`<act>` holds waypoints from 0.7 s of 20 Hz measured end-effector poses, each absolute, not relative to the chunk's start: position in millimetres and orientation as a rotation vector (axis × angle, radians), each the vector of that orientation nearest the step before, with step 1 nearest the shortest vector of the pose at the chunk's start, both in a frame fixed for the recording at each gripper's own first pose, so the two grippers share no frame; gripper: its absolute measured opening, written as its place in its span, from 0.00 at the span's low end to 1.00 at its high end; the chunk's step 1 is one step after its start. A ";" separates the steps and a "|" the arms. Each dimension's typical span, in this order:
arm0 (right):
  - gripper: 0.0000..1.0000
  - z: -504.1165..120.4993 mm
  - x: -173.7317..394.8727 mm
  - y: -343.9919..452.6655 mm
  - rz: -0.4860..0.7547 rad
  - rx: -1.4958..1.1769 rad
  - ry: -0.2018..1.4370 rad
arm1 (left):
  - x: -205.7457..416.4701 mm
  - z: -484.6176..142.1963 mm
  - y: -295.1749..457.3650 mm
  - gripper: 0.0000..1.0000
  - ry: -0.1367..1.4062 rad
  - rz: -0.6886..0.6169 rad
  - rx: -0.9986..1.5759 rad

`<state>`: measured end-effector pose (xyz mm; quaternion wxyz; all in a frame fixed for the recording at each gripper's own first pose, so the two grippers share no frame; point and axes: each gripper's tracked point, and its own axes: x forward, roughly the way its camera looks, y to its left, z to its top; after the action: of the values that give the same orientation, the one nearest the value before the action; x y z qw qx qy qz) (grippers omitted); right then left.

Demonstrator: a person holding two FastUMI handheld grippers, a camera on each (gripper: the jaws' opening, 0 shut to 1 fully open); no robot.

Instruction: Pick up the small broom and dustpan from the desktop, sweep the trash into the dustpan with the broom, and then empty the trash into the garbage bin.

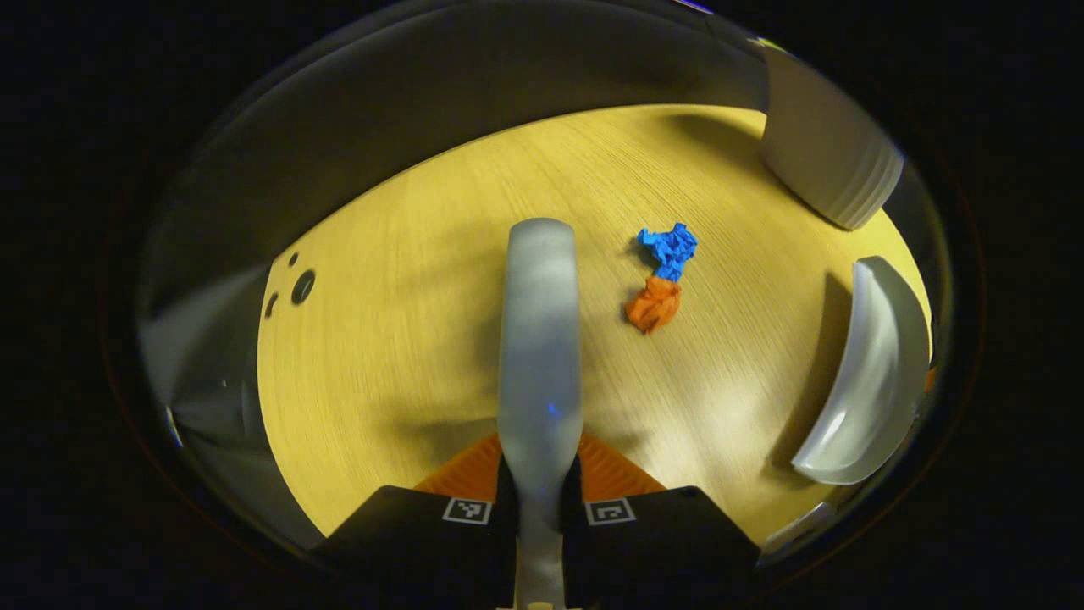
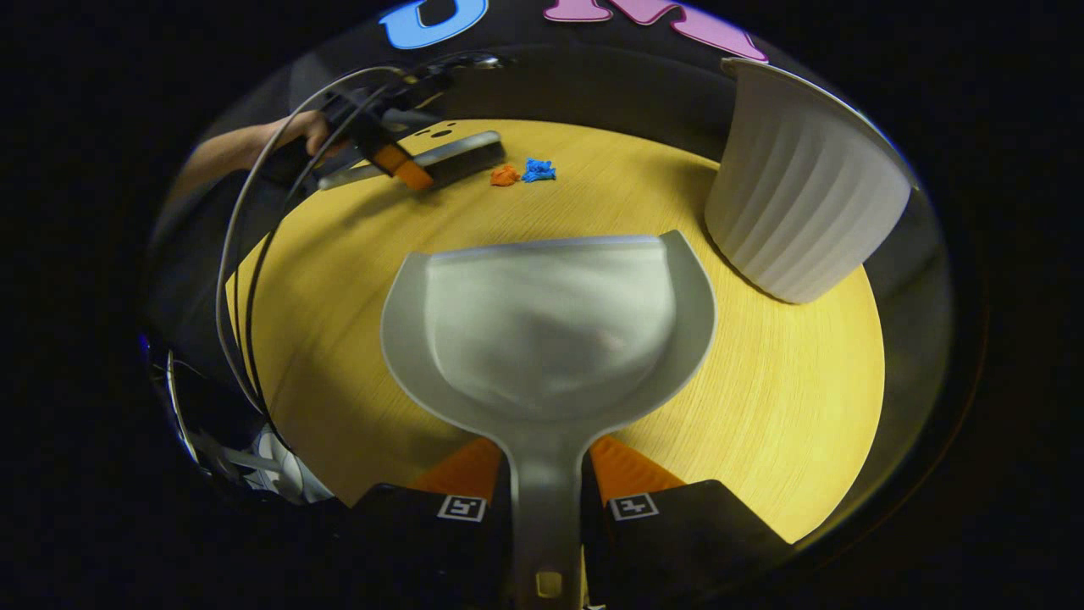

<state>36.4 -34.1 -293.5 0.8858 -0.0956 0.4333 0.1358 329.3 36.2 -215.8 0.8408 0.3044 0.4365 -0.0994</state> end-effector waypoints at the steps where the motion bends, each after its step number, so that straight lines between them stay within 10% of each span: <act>1: 0.43 -296.4 36.9 -35.4 0.286 -0.199 0.905 | 339.8 -214.4 31.5 0.26 0.915 -0.235 0.707; 14: 0.43 -307.7 31.1 -43.9 0.313 -0.212 0.925 | 307.0 -236.5 -58.9 0.27 0.974 -0.666 0.870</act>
<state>31.1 -43.9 -307.7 0.8777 -0.1015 0.4436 0.1502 307.0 -58.9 -236.5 0.7433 0.3969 0.4445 -0.3040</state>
